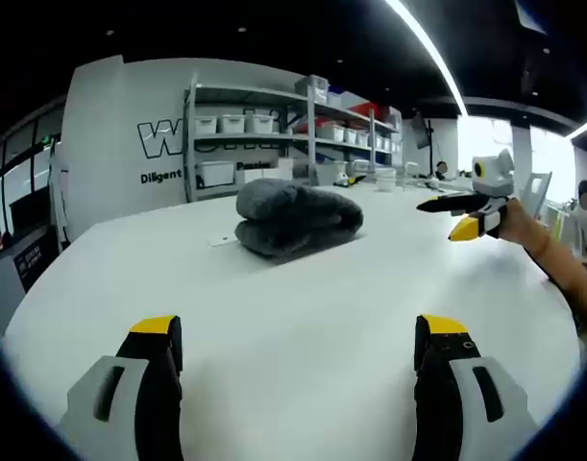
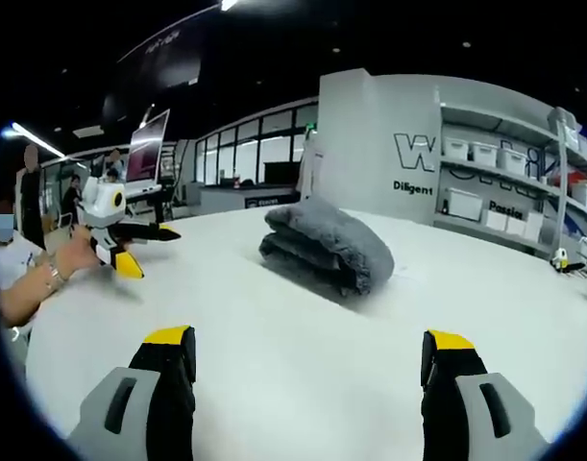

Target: Open the folded towel by lifting each exposed corner and separating the folded layers until the towel lies flat within the target outline without major curled edges

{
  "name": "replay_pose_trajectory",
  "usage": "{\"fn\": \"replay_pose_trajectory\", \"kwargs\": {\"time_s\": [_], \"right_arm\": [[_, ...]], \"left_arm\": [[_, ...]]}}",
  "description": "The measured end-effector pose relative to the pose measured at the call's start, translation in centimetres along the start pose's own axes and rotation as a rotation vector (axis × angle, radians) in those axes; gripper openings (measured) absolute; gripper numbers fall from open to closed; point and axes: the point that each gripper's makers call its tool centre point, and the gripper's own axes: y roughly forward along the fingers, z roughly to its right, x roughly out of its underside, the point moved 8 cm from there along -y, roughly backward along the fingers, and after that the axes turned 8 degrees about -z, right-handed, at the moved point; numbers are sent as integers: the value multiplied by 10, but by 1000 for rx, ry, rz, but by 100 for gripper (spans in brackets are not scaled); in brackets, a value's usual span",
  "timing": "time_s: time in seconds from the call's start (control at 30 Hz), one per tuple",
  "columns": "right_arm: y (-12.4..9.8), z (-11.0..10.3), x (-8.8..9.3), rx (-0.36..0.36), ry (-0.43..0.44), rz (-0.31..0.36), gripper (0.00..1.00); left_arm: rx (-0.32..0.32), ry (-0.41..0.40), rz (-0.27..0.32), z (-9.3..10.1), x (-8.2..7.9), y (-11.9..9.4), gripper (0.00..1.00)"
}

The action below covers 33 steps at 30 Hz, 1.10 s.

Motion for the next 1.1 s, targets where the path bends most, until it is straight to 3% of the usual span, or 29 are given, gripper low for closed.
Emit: {"fn": "replay_pose_trajectory", "kwargs": {"time_s": [0.17, 0.37, 0.53, 0.6, 0.77, 0.9, 0.97, 1.03, 1.1], "right_arm": [[1, -2, -4, -5, -2, 7, 99], [6, -2, -7, 44, -65, -19, 99], [10, -9, -18, 78, -144, 19, 94], [14, -13, -23, 104, -209, 32, 91], [23, -27, -40, 210, -470, 96, 78], [34, -38, -57, 240, -570, 140, 62], [42, -43, -62, 246, -654, 116, 57], [52, -47, -68, 308, -772, 72, 52], [69, -54, -73, 303, -836, 33, 50]], "left_arm": [[-4, 5, -6, -3, -1, 1, 99], [-5, 8, -3, -4, -4, 0, 99], [-6, 4, -3, -6, -4, 1, 99], [-6, 4, -2, -4, -3, -1, 99], [-6, -3, 9, -4, -4, -3, 99], [-6, -7, 19, -4, -6, -4, 99], [-10, 4, 21, -1, -7, -3, 99], [-16, 32, 12, 2, -8, -2, 99], [-24, 49, 7, 2, -9, -1, 99]]}}
